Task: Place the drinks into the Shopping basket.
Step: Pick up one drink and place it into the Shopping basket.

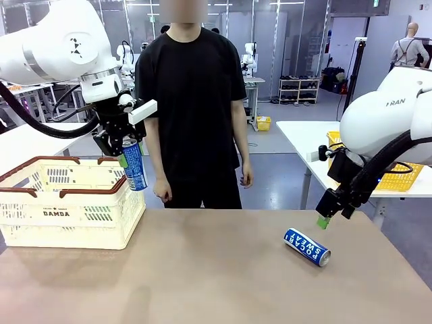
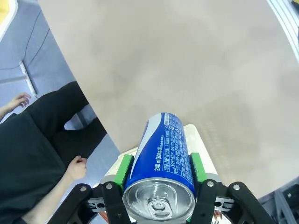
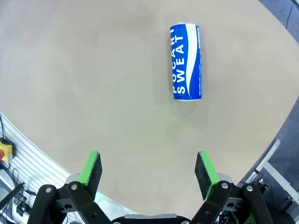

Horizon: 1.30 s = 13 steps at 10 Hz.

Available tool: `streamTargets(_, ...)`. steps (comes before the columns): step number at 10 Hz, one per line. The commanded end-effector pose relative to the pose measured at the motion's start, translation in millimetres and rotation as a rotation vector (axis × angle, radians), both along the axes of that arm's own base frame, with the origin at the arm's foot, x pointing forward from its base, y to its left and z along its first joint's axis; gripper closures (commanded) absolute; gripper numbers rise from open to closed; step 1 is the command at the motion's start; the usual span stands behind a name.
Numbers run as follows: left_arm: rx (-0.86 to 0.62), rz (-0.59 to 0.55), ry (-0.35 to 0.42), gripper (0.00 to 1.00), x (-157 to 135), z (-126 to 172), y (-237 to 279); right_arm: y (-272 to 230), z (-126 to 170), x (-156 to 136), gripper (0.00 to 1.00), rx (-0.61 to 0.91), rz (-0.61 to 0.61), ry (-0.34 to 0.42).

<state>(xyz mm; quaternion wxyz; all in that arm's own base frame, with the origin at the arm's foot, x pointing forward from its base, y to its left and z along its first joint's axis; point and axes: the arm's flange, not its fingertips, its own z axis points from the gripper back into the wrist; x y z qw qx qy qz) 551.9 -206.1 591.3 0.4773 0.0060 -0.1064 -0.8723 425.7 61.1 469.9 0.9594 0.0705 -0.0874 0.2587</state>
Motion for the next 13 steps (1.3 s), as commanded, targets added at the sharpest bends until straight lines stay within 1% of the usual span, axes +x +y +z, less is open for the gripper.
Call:
streamTargets(1,-0.004,0.001,-0.013,0.85,0,5,0,-2,1,0,0.0,-0.009,0.007,0.002)
streamTargets(2,0.0,0.0,0.0,0.42,0,0,0,-2,1,0,0.0,-0.009,0.007,0.002)
streamTargets(3,-0.028,-0.012,-0.008,0.42,-1,9,2,-2,1,0,0.0,-0.009,0.007,0.002)
streamTargets(5,-0.008,0.046,-0.097,0.42,7,38,22,-2,1,0,0.0,-0.009,0.007,0.002)
streamTargets(7,0.012,0.135,-0.115,0.42,26,55,49,-2,1,0,0.0,-0.009,0.007,0.002)
streamTargets(8,0.027,0.17,-0.098,0.42,39,58,65,-2,1,0,0.0,-0.009,0.007,0.002)
streamTargets(9,0.03,0.219,-0.09,0.42,54,57,83,-2,1,0,0.0,-0.009,0.007,0.002)
streamTargets(10,0.027,0.301,-0.109,0.42,74,52,108,-2,1,0,0.0,-0.009,0.007,0.002)
streamTargets(11,0.001,0.312,-0.084,0.42,86,46,126,-2,1,0,0.0,-0.009,0.007,0.002)
streamTargets(13,0.024,0.291,-0.068,0.42,100,27,146,-2,1,0,0.0,-0.009,0.007,0.002)
